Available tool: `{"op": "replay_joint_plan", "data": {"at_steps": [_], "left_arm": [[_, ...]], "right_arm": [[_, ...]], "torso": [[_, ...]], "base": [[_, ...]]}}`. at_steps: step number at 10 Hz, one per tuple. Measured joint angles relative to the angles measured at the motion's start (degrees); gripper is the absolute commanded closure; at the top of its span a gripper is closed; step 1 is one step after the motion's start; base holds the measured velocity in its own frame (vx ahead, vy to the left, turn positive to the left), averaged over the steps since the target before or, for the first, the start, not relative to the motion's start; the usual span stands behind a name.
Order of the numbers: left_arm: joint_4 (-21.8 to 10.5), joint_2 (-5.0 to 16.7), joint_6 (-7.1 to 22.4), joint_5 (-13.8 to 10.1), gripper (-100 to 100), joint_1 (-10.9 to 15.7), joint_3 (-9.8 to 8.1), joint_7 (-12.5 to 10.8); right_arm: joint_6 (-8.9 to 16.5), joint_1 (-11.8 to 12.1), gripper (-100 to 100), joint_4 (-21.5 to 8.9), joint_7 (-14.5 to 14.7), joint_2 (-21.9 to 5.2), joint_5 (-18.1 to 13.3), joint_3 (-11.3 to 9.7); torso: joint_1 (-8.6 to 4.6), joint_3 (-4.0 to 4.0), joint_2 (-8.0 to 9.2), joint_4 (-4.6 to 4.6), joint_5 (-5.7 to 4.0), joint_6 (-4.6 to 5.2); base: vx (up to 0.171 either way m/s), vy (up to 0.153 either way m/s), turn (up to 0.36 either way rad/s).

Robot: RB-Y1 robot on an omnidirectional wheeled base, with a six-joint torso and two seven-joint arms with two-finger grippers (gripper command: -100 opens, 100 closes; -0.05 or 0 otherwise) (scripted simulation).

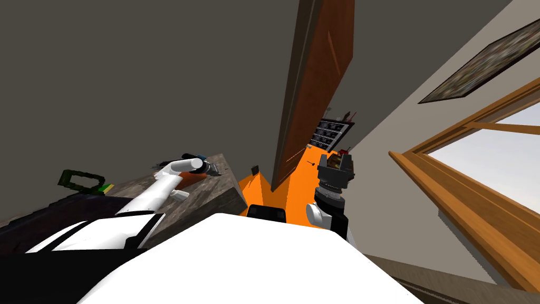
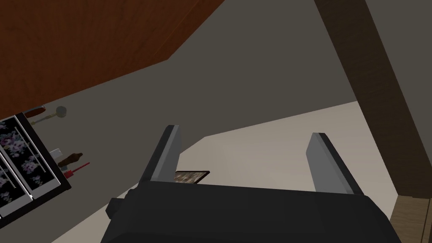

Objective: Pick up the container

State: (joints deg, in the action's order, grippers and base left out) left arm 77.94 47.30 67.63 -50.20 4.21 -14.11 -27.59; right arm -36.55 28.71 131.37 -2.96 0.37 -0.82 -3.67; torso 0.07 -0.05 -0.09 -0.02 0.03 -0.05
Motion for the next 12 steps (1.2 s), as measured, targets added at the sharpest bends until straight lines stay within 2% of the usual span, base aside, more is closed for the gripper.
{"op": "replay_joint_plan", "data": {"at_steps": [5,10,11,12], "left_arm": [[-3.50,2.92,6.99,-3.09,-100,0.45,-0.02,-2.25],[-8.37,5.82,14.02,-6.13,-100,1.69,0.57,-3.86],[-8.44,5.87,14.26,-6.19,0,1.70,0.57,-3.91],[-8.43,5.86,14.24,-6.19,-100,1.70,0.57,-3.90]], "right_arm": [[0.00,0.00,0,0.00,0.00,0.00,0.00,0.00],[0.00,0.00,0,0.00,0.00,0.00,0.00,0.00],[0.00,0.00,0,0.00,0.00,0.00,0.00,0.00],[0.00,0.00,0,0.00,0.00,0.00,0.00,0.00]], "torso": [[0.02,-0.02,-0.03,-0.01,0.01,-0.01],[0.06,-0.02,-0.04,-0.01,0.02,-0.01],[-0.01,0.00,0.01,0.00,0.01,-0.01],[-0.06,0.03,0.05,0.01,-0.01,-0.01]], "base": [[0.025,0.024,-0.059],[0.025,0.034,-0.054],[0.000,0.000,0.000],[0.009,0.011,-0.030]]}}
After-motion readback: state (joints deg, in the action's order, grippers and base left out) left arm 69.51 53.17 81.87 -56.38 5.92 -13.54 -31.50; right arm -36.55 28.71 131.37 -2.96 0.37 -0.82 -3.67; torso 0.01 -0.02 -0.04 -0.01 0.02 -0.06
